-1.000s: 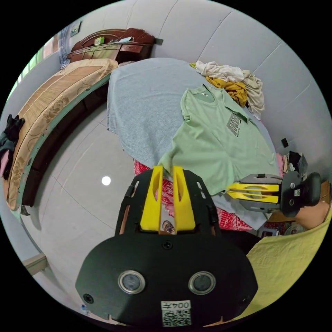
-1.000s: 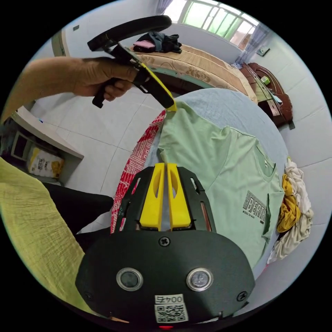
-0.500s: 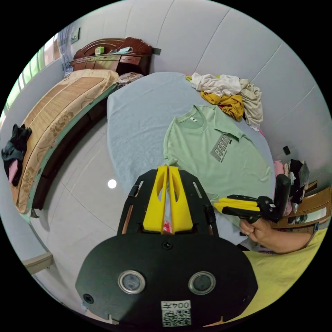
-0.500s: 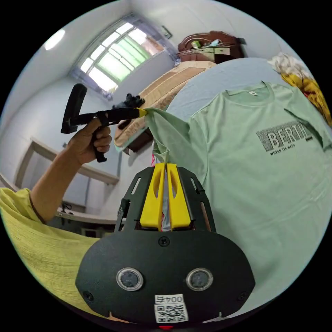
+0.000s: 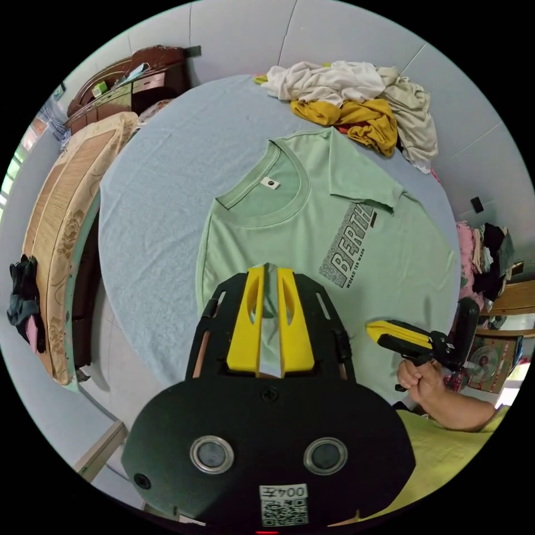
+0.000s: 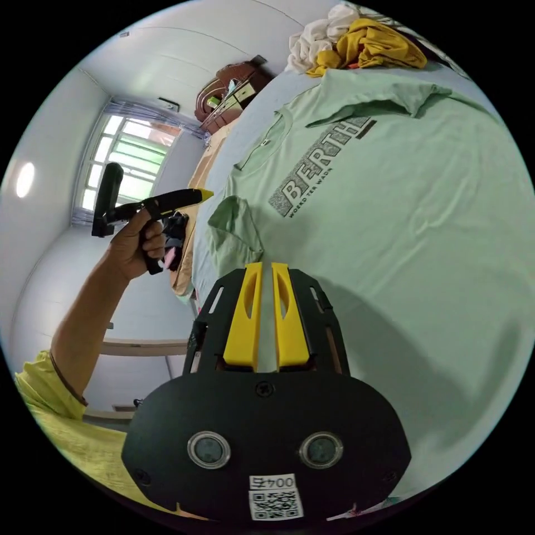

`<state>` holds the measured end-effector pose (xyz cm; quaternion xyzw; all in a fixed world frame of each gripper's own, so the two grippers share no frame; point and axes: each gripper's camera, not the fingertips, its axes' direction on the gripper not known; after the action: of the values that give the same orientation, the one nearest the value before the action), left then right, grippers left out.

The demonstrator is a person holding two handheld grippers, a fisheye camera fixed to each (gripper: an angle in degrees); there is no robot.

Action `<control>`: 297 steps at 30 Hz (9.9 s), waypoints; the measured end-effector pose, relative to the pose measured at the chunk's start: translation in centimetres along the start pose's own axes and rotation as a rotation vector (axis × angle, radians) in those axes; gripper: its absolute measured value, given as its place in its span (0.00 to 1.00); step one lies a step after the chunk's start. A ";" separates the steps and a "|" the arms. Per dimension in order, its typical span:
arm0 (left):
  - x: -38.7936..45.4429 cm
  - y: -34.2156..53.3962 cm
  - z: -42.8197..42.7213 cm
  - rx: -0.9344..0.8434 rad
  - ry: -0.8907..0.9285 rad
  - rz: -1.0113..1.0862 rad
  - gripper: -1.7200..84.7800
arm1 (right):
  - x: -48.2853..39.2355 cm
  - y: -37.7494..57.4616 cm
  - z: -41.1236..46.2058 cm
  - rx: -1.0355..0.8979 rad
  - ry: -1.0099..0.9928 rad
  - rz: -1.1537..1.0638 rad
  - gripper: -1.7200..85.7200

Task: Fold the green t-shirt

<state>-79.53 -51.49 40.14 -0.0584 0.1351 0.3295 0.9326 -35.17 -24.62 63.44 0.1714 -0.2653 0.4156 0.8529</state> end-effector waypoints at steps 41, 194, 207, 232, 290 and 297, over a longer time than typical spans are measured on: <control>2.8 27.7 2.9 0.003 0.168 -0.214 0.02 | -4.5 -10.0 14.1 -0.376 0.436 -0.629 0.02; 45.7 -58.5 23.8 0.124 -0.155 0.038 0.03 | 30.6 -40.5 -33.1 -0.169 0.622 -1.159 0.07; 48.2 -62.2 25.4 0.139 -0.190 0.031 0.03 | 36.7 -47.2 -39.7 -0.133 0.468 -0.801 0.06; 52.5 -54.2 25.7 0.173 -0.195 0.041 0.03 | 33.5 -47.9 -44.2 -0.198 0.488 -0.787 0.08; 63.2 43.8 17.6 0.313 0.222 -0.591 0.17 | 29.9 -13.6 -72.6 -0.488 0.335 -0.659 0.11; 61.9 48.4 21.0 0.326 0.346 -0.583 0.18 | 34.0 -16.2 -77.6 -0.487 0.335 -0.532 0.11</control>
<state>-59.35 27.24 41.33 0.0001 0.3189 0.0095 0.9477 19.29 26.56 20.41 -0.0433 -0.1595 0.1275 0.9780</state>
